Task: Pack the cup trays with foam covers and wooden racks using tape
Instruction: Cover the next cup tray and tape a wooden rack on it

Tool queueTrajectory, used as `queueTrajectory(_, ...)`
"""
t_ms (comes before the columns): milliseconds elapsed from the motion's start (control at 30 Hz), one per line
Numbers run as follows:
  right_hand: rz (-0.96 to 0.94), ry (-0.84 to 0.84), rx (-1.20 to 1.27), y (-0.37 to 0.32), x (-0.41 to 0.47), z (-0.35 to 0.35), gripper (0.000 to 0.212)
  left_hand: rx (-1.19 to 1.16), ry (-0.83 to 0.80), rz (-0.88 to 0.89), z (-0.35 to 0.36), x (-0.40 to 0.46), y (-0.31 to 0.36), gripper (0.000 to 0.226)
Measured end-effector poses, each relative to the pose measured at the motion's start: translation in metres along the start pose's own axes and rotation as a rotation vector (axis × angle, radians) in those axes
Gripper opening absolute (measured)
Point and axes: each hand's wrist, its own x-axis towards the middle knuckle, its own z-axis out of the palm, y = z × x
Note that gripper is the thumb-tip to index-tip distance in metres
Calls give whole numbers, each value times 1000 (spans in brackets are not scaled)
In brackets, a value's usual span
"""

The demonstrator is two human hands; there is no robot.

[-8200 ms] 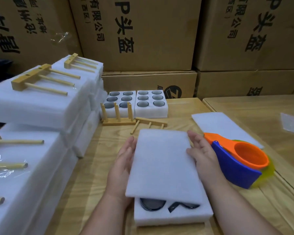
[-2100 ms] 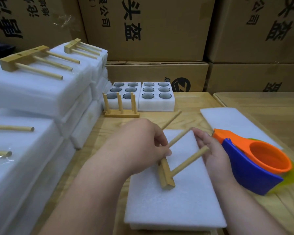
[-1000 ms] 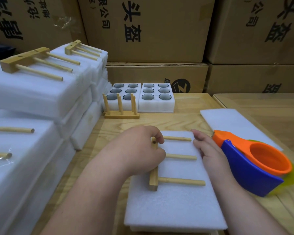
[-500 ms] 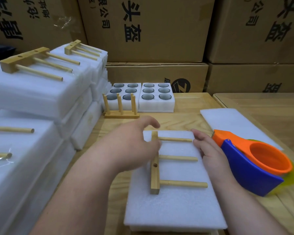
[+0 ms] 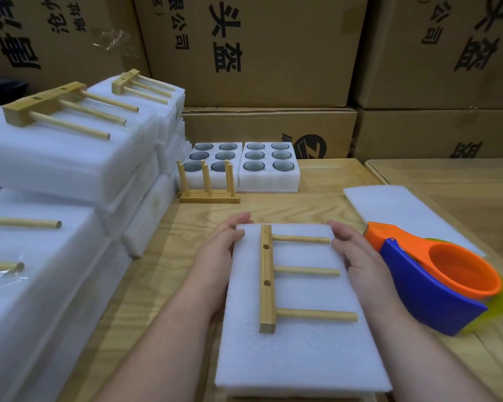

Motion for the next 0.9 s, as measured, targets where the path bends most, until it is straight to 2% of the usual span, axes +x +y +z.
queueTrajectory(100,6,-3,-2,0,-1,0,35,67,20,26,1,-7,5,42)
queueTrajectory(233,0,-19,-21,0,-2,-2,32,-39,38,9,-3,-17,7,31)
queueTrajectory(333,-14,-28,-45,-1,-2,-1,30,-88,78,21,-12,-30,1,40)
queueTrajectory(433,1,-21,-16,-1,-2,-1,35,-8,31,59,-14,-45,-5,36)
queueTrajectory(600,10,-11,-24,0,1,-1,38,105,0,77,-7,-45,1,47)
queueTrajectory(767,0,15,-46,3,5,-1,37,114,0,94,-4,-44,4,49)
queueTrajectory(900,-22,16,-77,4,5,-2,36,120,-25,108,-1,-46,8,64)
